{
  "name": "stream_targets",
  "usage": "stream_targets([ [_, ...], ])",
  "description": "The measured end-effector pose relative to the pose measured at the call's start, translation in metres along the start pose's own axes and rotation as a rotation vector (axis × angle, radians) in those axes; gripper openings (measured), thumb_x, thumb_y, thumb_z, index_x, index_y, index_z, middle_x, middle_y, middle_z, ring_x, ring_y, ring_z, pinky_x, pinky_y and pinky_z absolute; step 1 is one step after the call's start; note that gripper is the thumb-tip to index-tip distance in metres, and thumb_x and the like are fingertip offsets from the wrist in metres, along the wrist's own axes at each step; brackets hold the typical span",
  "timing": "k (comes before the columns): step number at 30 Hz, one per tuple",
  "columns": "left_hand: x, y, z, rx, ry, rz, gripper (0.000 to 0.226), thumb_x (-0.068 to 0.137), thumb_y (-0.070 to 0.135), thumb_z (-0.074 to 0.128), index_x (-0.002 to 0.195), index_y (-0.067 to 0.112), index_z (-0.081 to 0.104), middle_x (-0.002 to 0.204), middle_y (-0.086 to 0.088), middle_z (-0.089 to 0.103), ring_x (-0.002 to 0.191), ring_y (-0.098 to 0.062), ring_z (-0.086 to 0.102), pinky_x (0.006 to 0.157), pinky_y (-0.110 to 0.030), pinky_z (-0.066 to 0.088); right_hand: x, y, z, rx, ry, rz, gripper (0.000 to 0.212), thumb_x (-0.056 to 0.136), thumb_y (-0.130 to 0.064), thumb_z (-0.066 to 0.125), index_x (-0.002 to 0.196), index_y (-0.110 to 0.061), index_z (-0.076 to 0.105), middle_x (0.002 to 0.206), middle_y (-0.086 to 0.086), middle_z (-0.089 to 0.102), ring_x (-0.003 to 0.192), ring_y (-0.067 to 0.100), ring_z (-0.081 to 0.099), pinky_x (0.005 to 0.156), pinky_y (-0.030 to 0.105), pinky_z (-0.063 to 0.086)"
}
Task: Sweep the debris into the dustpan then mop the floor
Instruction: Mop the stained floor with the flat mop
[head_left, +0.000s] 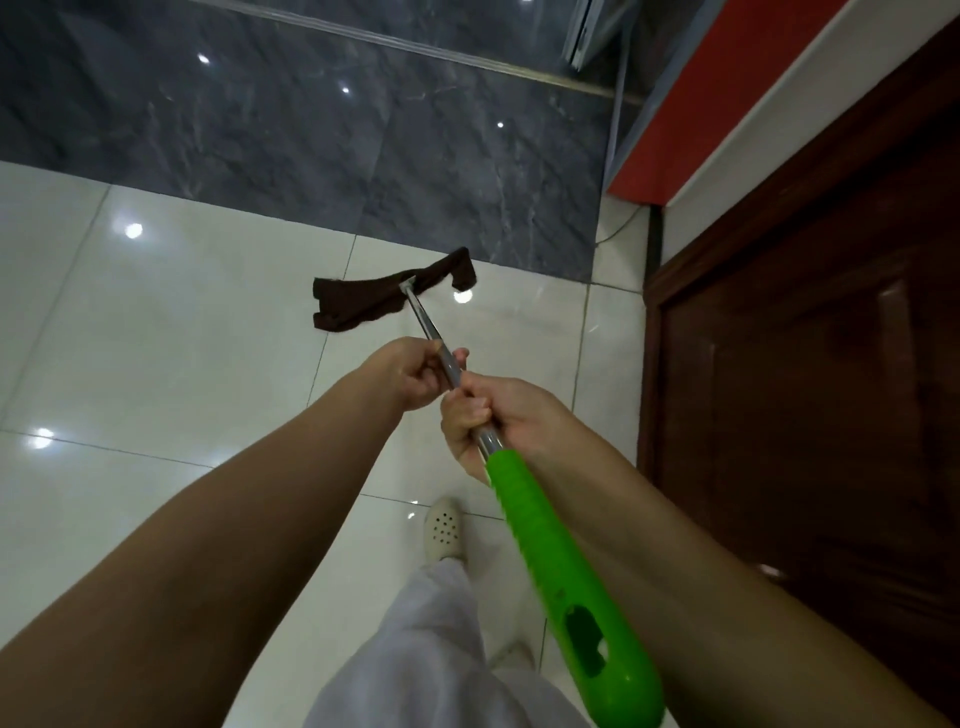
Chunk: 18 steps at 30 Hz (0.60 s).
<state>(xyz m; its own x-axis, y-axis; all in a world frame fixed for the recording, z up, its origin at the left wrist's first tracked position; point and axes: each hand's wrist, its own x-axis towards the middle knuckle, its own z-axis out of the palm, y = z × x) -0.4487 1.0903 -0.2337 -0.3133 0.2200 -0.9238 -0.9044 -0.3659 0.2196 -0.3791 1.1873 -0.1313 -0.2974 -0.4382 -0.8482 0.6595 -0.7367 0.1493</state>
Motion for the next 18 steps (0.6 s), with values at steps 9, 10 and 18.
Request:
stream_targets([
  [9,-0.021,-0.135,0.054,0.103,-0.051,-0.050,0.017,0.102,0.010,0.036,0.114,0.000,0.042,0.081,-0.017,0.058,0.065,-0.019,0.055,0.039,-0.025,0.053,-0.082,0.024,-0.123,0.113,-0.009,-0.090,0.028,0.102,-0.022,0.040,0.079,-0.026,0.056,0.067,-0.005,0.032,0.023,0.004,0.032,0.024,0.011,0.030],
  [10,-0.024,-0.152,0.059,0.111,-0.060,-0.059,0.018,0.102,0.010,0.035,0.115,0.001,0.042,0.082,-0.017,0.058,0.065,-0.020,0.055,0.038,-0.025,0.052,-0.091,0.028,-0.138,0.127,-0.006,-0.099,0.028,0.102,-0.022,0.040,0.079,-0.026,0.056,0.067,-0.004,0.032,0.023,0.004,0.032,0.025,0.011,0.030],
  [18,-0.052,-0.284,0.077,0.183,-0.103,-0.116,0.018,0.102,0.015,0.036,0.104,0.001,0.047,0.082,-0.015,0.058,0.065,-0.019,0.056,0.039,-0.024,0.052,-0.152,0.079,-0.249,0.231,-0.009,-0.170,0.029,0.102,-0.018,0.041,0.078,-0.023,0.058,0.058,0.000,0.039,0.023,0.005,0.034,0.024,0.013,0.031],
])
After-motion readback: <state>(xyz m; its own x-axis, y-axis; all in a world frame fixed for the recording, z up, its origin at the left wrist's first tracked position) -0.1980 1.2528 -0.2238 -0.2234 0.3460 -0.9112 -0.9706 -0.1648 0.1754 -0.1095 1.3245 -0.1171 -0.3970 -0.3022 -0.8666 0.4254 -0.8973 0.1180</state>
